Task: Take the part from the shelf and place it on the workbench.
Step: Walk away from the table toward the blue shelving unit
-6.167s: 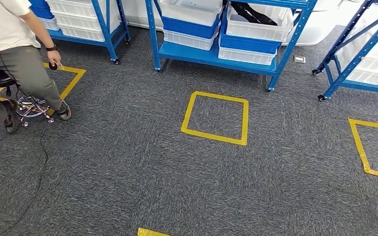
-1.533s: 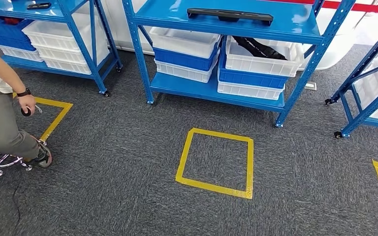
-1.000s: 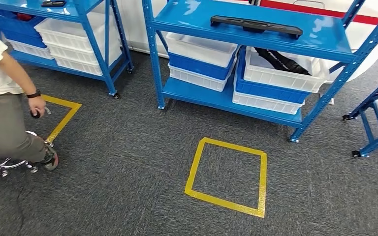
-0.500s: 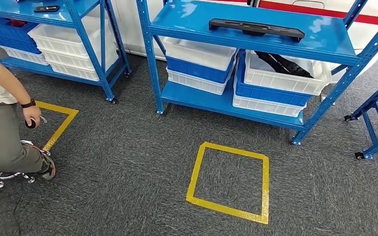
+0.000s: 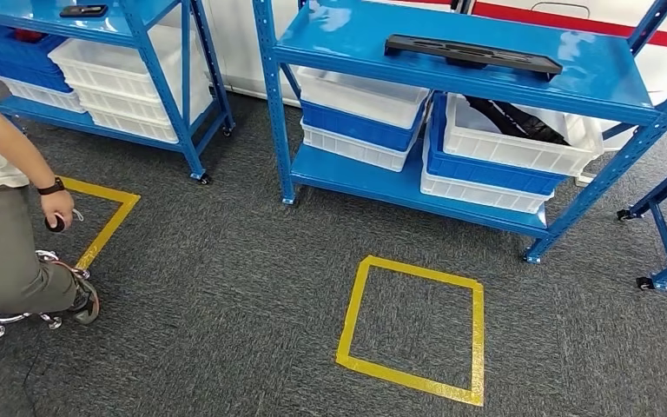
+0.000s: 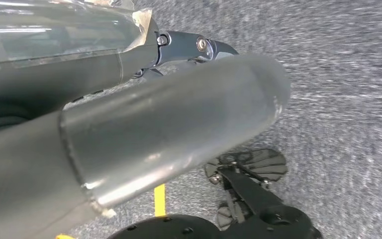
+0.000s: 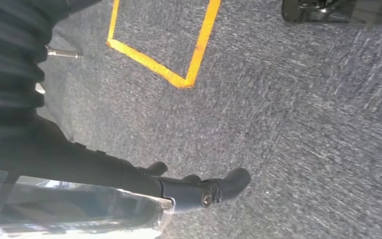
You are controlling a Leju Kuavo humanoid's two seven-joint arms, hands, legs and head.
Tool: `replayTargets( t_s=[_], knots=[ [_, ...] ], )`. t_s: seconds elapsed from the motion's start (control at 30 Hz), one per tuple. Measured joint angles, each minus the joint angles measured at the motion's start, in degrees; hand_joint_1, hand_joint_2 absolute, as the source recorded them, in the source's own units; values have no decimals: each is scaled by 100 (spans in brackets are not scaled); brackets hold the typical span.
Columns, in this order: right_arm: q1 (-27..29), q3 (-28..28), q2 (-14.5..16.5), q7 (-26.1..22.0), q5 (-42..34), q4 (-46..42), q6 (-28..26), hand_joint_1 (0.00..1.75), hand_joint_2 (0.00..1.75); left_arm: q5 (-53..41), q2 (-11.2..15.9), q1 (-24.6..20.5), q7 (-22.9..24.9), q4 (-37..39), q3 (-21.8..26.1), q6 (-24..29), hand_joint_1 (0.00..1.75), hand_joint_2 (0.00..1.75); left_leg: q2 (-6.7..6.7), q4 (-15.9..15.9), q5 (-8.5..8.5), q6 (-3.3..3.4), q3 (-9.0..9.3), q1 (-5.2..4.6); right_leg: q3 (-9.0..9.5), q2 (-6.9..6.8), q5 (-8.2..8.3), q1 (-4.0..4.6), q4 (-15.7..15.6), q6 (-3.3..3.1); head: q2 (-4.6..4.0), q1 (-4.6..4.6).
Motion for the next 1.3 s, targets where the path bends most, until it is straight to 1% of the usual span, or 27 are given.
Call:
replayTargets(
  t_s=[0.07, 0.1, 0.17, 0.2, 0.27, 0.3, 0.33, 0.37, 0.4, 0.47, 0.53, 0.6, 0.63, 0.7, 0.73, 0.77, 0.8, 0.83, 0.87, 0.93, 0.97, 1.03, 1.07, 1.1, 1.17, 1.2, 1.3],
  knots=[
    [-13, -2, 1, 2, 1, 0, 2, 0, 175, -1, 2, -8, 7, -1, 1, -10, 0, 0, 65, -22, -43, -51, 37, -15, 6, 52, 34, 37, -83, -115, 0, 1],
    [-9, -2, 2, 2, 2, 0, 1, 0, 175, -2, 4, -12, 10, -4, 1, -12, 0, 0, 90, -26, -58, -76, 53, -8, 30, 101, 48, 5, -102, -160, 0, -2],
    [2, -3, 2, 3, 2, 0, 1, 0, 175, -3, 11, -16, 16, -9, 1, -14, 0, 0, 36, 137, -186, -139, 5, 11, 99, 186, 73, -55, -148, -235, 0, -9],
    [4, -3, 2, 4, 2, 0, 1, 0, 175, -4, 14, -15, 16, -11, 1, -15, 0, 0, -21, 378, -325, -170, -104, 24, 136, 227, 81, -84, -163, -266, 0, -15],
    [6, -3, 1, 4, 2, 0, 1, 0, 175, -7, 15, -10, 18, -11, 0, -15, 0, 0, -99, 1085, -650, -219, -476, 39, 150, 311, 71, -78, -165, -298, 0, -18],
    [7, -3, 1, 4, 2, 0, 1, 0, 175, -8, 15, -6, 18, -11, 0, -16, 0, 0, -110, 1394, -742, -239, -666, 47, 157, 362, 64, -76, -164, -306, 0, -16],
    [9, -3, 1, 4, 2, 0, 1, 0, 175, -8, 16, -2, 19, -11, 1, -15, 0, 0, -114, 1543, -722, -253, -792, 54, 167, 420, 57, -76, -163, -313, 0, -16],
    [10, -3, 3, 4, 2, 0, 1, 0, 175, -8, 19, 0, 19, -11, 1, -15, 0, 0, -125, 1476, -580, -260, -814, 66, 184, 485, 48, -78, -162, -312, 0, -18],
    [11, -3, 6, 4, 2, 0, 1, 0, 175, -8, 23, 0, 20, -11, 1, -15, 0, 0, -164, 1192, -344, -260, -726, 83, 204, 555, 37, -79, -161, -306, 0, -19],
    [6, -3, 16, 7, 2, 0, 3, 0, 175, -7, 34, 2, 19, -11, 2, -15, 0, 0, -424, 397, 93, -238, -410, 128, 222, 691, 4, -63, -153, -269, 0, -16],
    [-2, -3, 21, 11, 2, 0, 9, 0, 175, -7, 39, -1, 18, -11, 2, -16, 0, 0, -595, -8, 199, -188, -230, 127, 189, 801, -23, -45, -162, -206, 0, -10],
    [5, -4, 17, 13, 2, 0, 15, 0, 175, -7, 35, -9, 18, -13, 2, -16, 0, 0, -494, -65, 182, -94, -183, 90, 166, 894, -27, -51, -189, -122, 0, -9],
    [12, -5, 12, 14, 2, 0, 16, 0, 175, -7, 31, -12, 18, -14, 2, -16, 0, 0, -431, -108, 197, -36, -149, 82, 155, 844, -42, -55, -157, -92, 0, -11],
    [9, -7, 7, 19, 2, 0, 16, 0, 175, -5, 26, -7, 18, -15, 2, -16, 0, 0, -282, -199, 229, 64, -79, 93, 4, 578, -207, -40, 173, -90, 0, 13],
    [2, -7, 9, 20, 3, 0, 16, 0, 175, -5, 29, 0, 18, -15, 3, -16, 0, 0, -205, -215, 224, 91, -57, 84, -167, 414, -352, -46, 490, -108, 0, 23],
    [-6, -7, 11, 21, 3, 0, 14, 0, 175, -6, 32, 5, 18, -15, 3, -16, 0, 0, -122, -217, 211, 108, -48, 76, -379, 326, -505, -47, 863, -116, 0, 33],
    [-9, -7, 10, 17, 3, 0, 10, 0, 175, -7, 33, 7, 18, -15, 4, -16, 0, 0, -44, -216, 196, 110, -39, 68, -559, 284, -607, -52, 1175, -105, 0, 33],
    [-4, -7, 8, 13, 2, 0, 7, 0, 175, -8, 33, 6, 18, -15, 4, -16, 0, 0, 25, -215, 178, 105, -27, 63, -656, 260, -630, -58, 1329, -72, 0, 33],
    [4, -7, 5, 9, 1, 0, 2, 0, 175, -10, 31, 5, 18, -15, 4, -16, 0, 0, 86, -214, 159, 95, -10, 63, -641, 239, -561, -65, 1272, -24, 0, 34],
    [15, -7, -4, 3, -4, 0, -10, 0, 175, -13, 25, 3, 18, -15, 4, -16, 0, 0, 181, -212, 114, 52, 49, 69, -294, 128, -238, -85, 577, 75, 0, 37],
    [10, -7, -7, 3, 0, 0, -15, 0, 175, -14, 23, 2, 18, -15, 6, -15, 0, 0, 218, -208, 83, 14, 79, 57, -91, 53, -81, -81, 208, 88, 0, 41],
    [7, -7, -7, 9, 30, 0, -15, 0, 175, -15, 23, -12, 17, -15, 13, -11, 0, 0, 268, -206, 31, -62, 135, 33, 123, -30, 87, -58, -193, 21, 0, 35],
    [10, -7, -2, 15, 51, 1, -10, 0, 175, -16, 28, -22, 16, -16, 20, -10, 0, 0, 281, -202, 3, -58, 150, 22, 144, -21, 108, -58, -213, -26, 0, 34],
    [16, -6, 2, 21, 69, 1, -5, 0, 175, -16, 32, -32, 15, -16, 28, -9, 0, 0, 287, -202, -1, -10, 161, 26, 145, -4, 114, -65, -220, -55, 0, 28],
    [19, -5, 9, 33, 89, 2, 1, 0, 175, -22, 37, -38, 14, -17, 41, -8, 0, 0, 285, -204, -4, 99, 170, 32, 163, 2, 114, -73, -225, -66, 0, 31],
    [17, -5, 7, 42, 93, 2, 5, 0, 175, -33, 35, -38, 14, -17, 44, -2, 0, 0, 284, -213, 7, 124, 176, 37, 164, 4, 109, -58, -224, -75, 0, 29],
    [15, -4, 5, 73, 100, 2, 19, 0, 175, -73, 32, -40, 24, -17, 48, 48, 0, 0, 282, -251, 15, 108, 199, 45, 166, 5, 92, -42, -224, -102, 0, 30]
  ],
)
